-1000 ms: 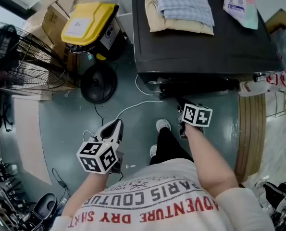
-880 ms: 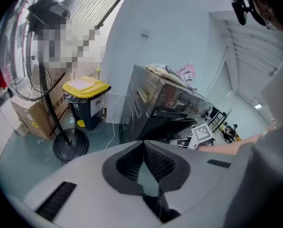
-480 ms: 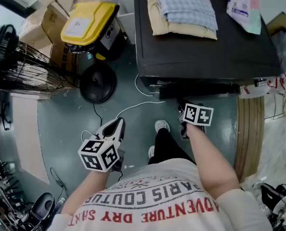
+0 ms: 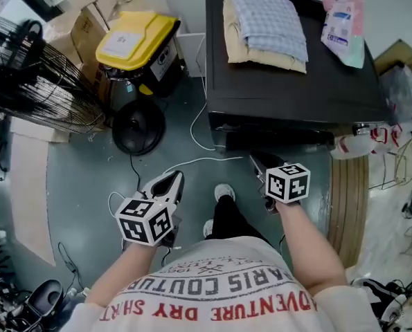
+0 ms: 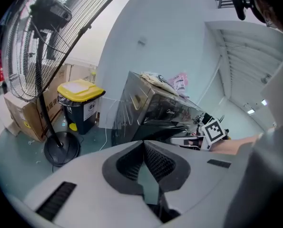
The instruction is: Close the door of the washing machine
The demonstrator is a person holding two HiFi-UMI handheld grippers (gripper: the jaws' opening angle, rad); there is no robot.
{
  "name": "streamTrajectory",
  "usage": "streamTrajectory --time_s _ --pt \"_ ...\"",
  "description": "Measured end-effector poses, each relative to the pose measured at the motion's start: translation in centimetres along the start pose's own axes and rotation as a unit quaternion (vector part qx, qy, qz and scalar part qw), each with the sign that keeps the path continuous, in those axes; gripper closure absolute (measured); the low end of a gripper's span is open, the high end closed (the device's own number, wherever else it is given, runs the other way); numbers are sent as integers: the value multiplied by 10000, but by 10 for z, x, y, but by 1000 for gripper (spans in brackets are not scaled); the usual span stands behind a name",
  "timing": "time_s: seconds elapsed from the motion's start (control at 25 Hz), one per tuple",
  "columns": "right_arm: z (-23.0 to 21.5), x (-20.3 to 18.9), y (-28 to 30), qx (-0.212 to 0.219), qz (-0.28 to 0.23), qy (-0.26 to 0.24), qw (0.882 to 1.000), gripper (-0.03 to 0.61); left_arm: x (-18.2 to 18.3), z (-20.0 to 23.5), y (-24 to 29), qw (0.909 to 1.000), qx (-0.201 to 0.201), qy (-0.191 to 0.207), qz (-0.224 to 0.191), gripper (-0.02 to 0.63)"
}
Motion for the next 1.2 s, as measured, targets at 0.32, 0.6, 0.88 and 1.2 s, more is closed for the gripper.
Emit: streamTrajectory --time_s 0.32,0.6,0.88,1.2 --pt "97 39 -74 1313 -804 -568 9864 558 -5 -21 -42 9979 -480 235 -362 584" --pt "192 54 -133 1964 -1289 -1408 9618 558 16 -53 -102 9894 -1012 649 -814 584" --pt "227 68 -171 1769 -1501 -2043 9510 558 45 -76 -153 9758 -1234 1116 -1417 584" --pt "267 78 -194 1696 -1814 -2410 9382 558 67 -80 -199 9627 -1374 1141 -2034 584"
Point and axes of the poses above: the fingertips, and each gripper's own axes: y forward along the fingers, z to its left, x out of its top, the point moved 7 cm from there along -y, backward along the fingers, and after that the axes turned 11 degrees about x, right-handed, at the moved point
